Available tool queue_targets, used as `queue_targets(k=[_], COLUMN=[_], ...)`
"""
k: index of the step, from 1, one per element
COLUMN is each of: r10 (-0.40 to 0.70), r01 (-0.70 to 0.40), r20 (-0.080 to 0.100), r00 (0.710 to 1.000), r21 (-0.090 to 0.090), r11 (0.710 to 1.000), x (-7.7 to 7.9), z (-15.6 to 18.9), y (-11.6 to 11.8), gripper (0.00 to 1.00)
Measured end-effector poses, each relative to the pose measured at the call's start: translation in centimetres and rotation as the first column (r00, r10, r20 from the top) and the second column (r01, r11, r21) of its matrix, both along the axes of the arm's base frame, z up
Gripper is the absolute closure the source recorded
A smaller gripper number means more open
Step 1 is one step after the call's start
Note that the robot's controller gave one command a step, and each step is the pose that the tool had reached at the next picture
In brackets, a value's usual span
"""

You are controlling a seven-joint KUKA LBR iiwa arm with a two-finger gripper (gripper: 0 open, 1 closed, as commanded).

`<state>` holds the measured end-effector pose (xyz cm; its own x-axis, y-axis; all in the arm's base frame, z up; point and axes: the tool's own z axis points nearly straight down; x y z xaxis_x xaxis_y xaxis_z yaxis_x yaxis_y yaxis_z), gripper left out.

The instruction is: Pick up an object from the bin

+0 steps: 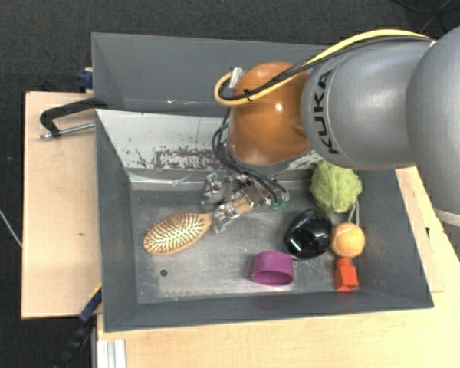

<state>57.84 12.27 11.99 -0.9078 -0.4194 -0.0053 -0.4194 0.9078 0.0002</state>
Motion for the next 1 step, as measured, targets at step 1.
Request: queue_targets(k=[1], r10=[0.0], r01=[0.0], r20=[0.0], r00=[1.0], r21=[0.0], r11=[1.0], x=[0.01], z=[1.25], y=[0.02], gripper=[1.0])
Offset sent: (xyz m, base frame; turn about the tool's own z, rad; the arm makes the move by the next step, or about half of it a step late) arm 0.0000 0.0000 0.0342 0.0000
